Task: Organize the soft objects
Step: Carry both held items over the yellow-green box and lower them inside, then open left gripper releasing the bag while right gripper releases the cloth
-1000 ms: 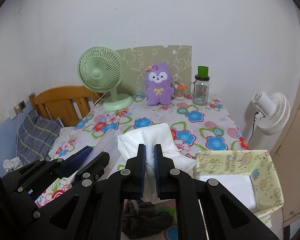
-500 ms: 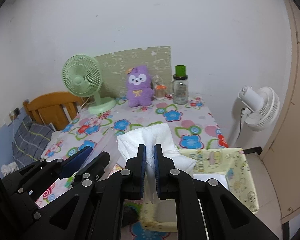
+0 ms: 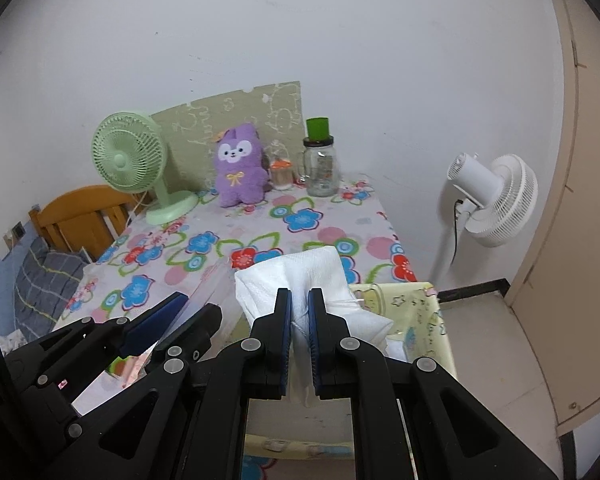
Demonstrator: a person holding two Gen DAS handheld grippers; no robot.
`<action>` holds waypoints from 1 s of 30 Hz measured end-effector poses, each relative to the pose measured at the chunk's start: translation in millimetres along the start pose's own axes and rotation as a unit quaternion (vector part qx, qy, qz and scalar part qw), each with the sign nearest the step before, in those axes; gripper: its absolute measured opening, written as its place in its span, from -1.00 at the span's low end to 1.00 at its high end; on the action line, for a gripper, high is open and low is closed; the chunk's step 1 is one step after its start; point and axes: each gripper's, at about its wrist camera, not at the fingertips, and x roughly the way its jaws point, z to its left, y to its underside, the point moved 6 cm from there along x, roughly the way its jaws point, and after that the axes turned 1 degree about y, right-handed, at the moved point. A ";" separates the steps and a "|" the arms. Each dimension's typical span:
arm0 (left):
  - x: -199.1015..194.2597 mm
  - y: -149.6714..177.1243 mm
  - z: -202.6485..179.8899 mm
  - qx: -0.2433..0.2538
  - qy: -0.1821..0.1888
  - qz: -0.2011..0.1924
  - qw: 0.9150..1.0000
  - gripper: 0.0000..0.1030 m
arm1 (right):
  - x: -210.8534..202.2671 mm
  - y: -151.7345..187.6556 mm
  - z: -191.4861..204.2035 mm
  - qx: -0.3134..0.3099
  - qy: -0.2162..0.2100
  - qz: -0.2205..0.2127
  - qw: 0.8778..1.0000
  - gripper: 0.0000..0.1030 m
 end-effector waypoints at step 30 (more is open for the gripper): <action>59.9 21.1 -24.6 0.049 0.002 0.072 0.996 0.58 | 62.4 24.5 -36.3 0.042 -0.020 0.067 0.997 0.23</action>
